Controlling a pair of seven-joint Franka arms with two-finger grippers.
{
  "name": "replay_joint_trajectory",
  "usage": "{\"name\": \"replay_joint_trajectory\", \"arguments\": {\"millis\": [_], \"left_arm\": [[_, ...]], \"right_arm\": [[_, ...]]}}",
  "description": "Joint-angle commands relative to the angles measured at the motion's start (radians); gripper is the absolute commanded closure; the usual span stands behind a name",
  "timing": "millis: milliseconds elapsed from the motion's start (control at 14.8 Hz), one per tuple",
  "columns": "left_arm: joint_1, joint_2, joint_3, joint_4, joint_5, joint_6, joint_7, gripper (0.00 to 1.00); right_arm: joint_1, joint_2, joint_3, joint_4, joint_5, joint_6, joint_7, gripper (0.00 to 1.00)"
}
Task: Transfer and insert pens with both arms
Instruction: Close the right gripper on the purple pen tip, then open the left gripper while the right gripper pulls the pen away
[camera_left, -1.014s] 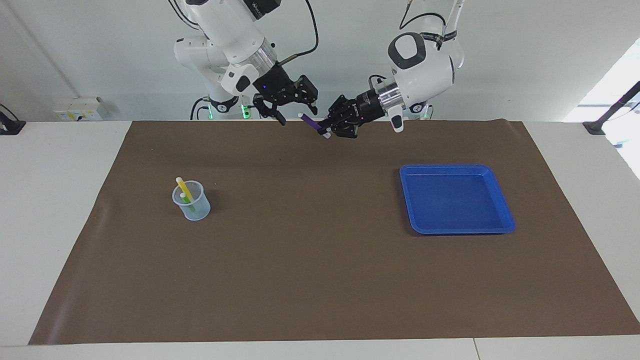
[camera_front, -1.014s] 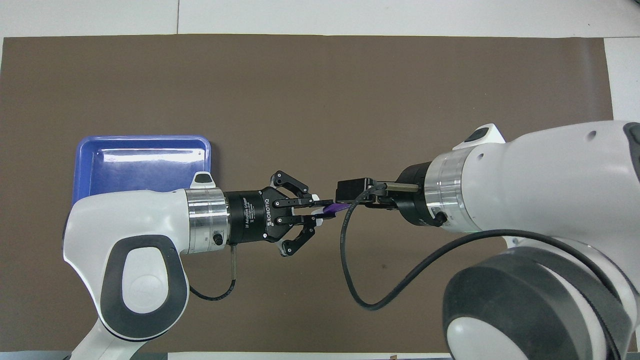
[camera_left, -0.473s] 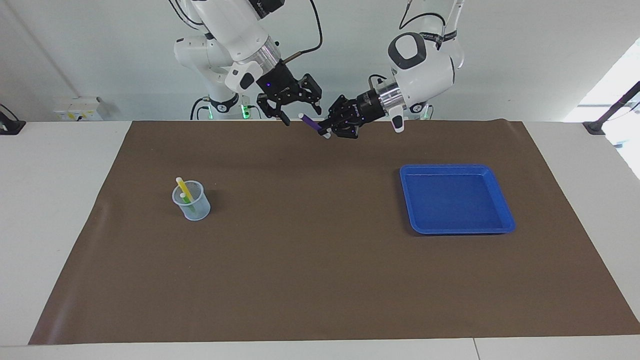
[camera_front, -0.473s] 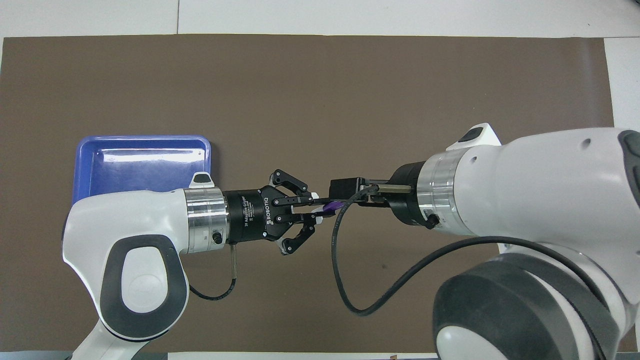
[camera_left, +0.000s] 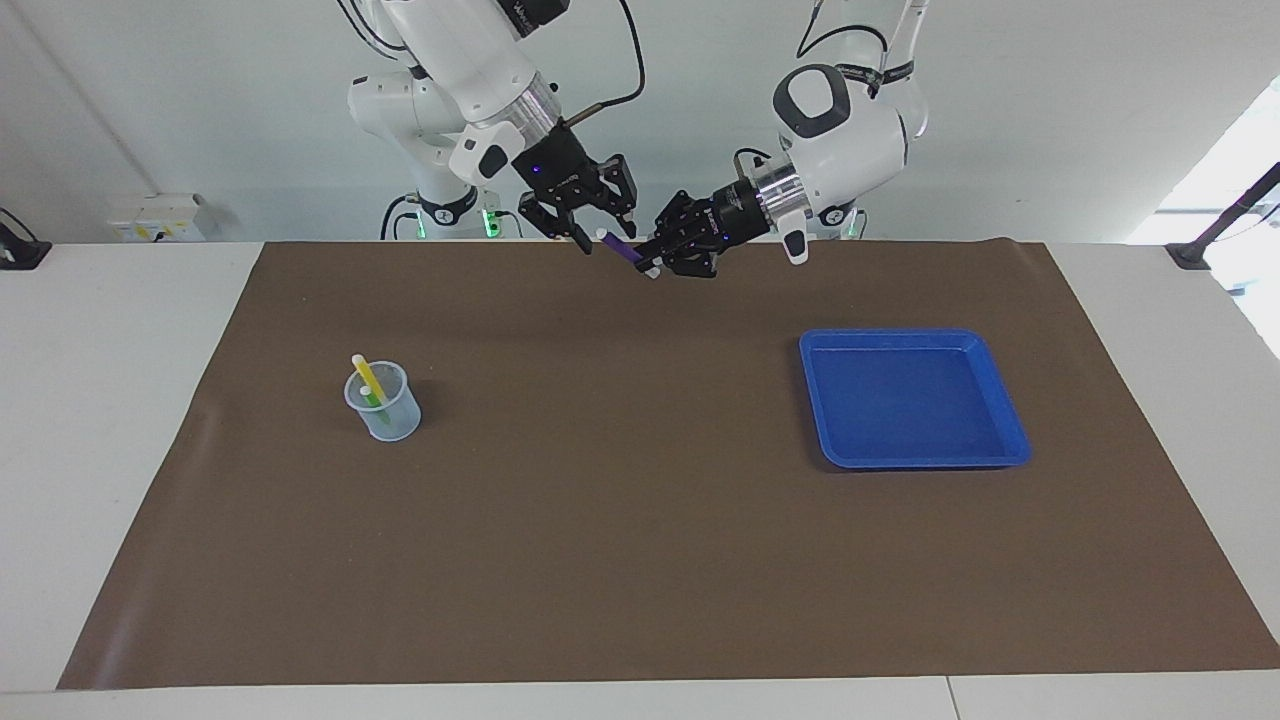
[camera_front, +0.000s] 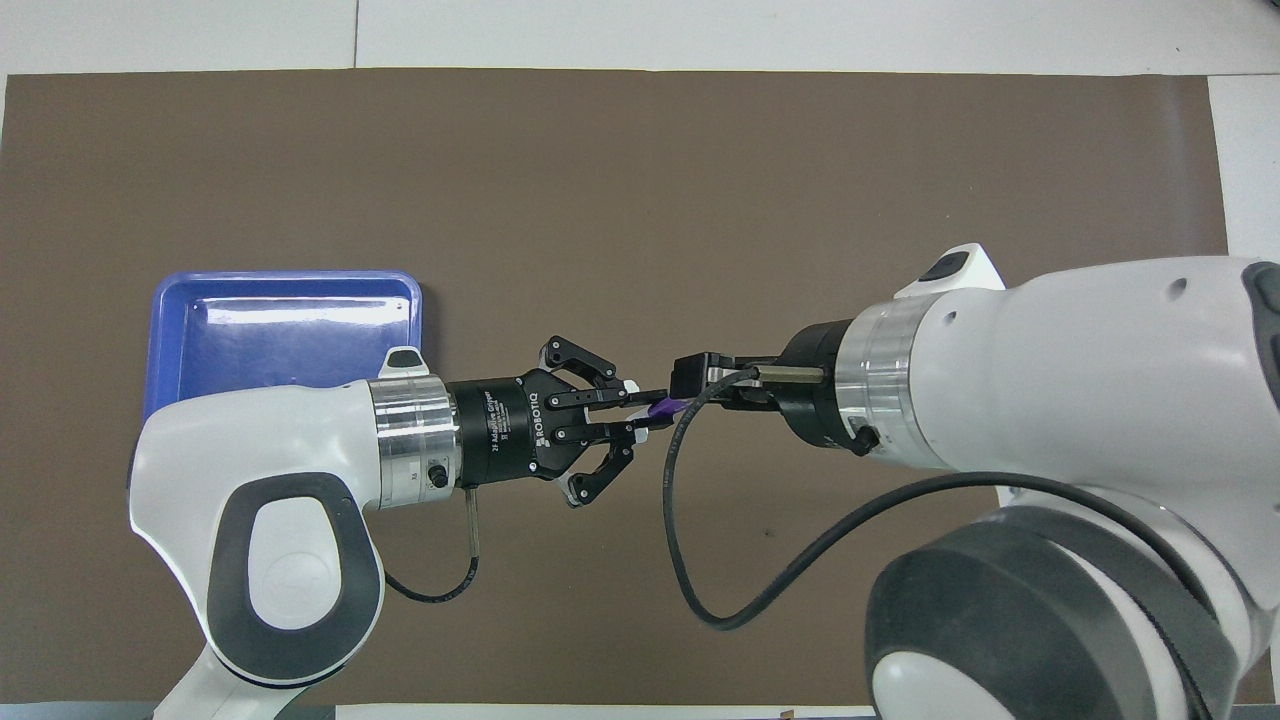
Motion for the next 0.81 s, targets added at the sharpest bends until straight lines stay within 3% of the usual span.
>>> {"name": "replay_joint_trajectory", "arguments": {"millis": [0, 473, 541, 609, 744], "left_arm": [[-0.023, -0.031, 0.009, -0.035, -0.025, 0.036, -0.011, 1.00], [-0.023, -0.031, 0.010, -0.036, -0.035, 0.044, -0.025, 1.00], [-0.024, -0.031, 0.010, -0.035, -0.035, 0.051, -0.025, 0.19], [-0.023, -0.031, 0.010, -0.035, -0.035, 0.063, -0.028, 0.00], [-0.023, -0.031, 0.010, -0.035, -0.035, 0.065, -0.030, 0.00]], "right_arm": [[-0.012, -0.012, 0.010, -0.015, -0.017, 0.040, -0.018, 1.00], [-0.013, -0.007, 0.010, -0.014, -0.060, 0.044, -0.017, 1.00], [-0.013, -0.007, 0.008, -0.014, -0.069, 0.044, -0.017, 1.00], [-0.015, -0.006, 0.005, -0.015, -0.081, 0.044, -0.018, 1.00], [-0.020, -0.006, -0.006, -0.020, -0.113, 0.042, -0.021, 1.00]]}}
